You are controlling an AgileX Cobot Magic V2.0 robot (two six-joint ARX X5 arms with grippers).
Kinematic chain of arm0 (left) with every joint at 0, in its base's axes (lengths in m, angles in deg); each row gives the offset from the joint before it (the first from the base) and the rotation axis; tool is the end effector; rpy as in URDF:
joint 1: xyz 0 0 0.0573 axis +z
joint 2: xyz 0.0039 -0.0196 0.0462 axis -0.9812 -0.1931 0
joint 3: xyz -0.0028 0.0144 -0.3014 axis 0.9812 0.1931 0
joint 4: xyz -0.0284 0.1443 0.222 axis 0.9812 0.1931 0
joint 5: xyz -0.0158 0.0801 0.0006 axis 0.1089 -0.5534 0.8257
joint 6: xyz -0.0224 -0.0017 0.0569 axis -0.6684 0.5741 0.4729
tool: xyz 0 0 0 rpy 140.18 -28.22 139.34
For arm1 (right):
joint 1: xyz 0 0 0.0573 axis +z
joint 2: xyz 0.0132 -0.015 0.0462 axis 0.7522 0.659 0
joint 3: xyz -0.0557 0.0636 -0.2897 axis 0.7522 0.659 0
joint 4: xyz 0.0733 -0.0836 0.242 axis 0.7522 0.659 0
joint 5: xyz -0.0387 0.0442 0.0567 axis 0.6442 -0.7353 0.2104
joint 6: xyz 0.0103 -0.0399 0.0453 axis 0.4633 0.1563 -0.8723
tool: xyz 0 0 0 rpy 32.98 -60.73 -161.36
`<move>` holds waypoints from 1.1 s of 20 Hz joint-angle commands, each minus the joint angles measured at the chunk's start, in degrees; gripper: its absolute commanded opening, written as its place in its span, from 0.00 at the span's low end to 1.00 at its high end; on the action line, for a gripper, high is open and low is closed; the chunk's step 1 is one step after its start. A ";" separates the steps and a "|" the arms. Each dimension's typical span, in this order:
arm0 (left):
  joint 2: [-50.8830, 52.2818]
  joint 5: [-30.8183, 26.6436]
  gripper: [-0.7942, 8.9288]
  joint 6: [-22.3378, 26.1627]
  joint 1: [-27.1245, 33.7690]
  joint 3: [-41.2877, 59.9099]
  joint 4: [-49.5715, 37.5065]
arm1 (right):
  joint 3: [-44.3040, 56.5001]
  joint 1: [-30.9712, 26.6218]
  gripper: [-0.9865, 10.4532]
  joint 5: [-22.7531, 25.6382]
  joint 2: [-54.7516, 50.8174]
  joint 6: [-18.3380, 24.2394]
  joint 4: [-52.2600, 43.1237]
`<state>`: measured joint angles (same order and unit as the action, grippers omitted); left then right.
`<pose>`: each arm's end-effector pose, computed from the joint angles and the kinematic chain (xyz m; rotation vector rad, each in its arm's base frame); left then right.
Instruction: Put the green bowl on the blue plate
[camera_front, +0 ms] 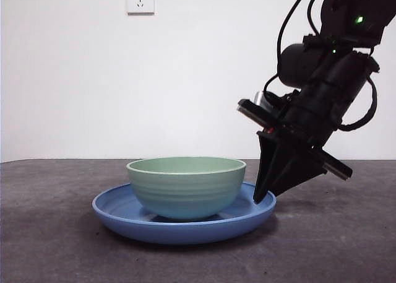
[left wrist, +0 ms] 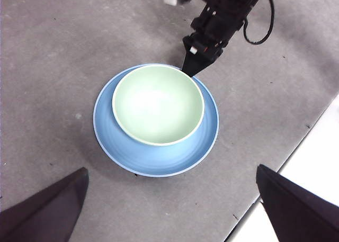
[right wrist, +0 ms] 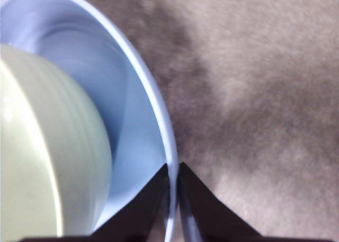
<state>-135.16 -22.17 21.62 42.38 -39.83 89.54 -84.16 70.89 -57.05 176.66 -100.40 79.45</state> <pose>0.1050 -0.0872 0.3852 0.1911 0.6708 -0.8066 0.3258 0.1547 0.1791 0.3411 1.3700 0.5932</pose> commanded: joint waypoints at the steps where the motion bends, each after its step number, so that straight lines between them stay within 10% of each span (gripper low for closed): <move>1: -0.26 0.22 0.60 -0.13 -0.28 -0.85 -0.39 | -1.11 0.68 0.10 0.37 0.50 -1.03 -1.55; 22: -0.26 0.22 0.60 -0.13 -0.28 -0.85 -0.35 | -7.85 -6.05 0.52 6.62 -17.59 7.56 12.94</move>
<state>-135.16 -22.20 21.62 42.38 -39.83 89.56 -90.72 64.51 -50.52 158.78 -94.93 93.00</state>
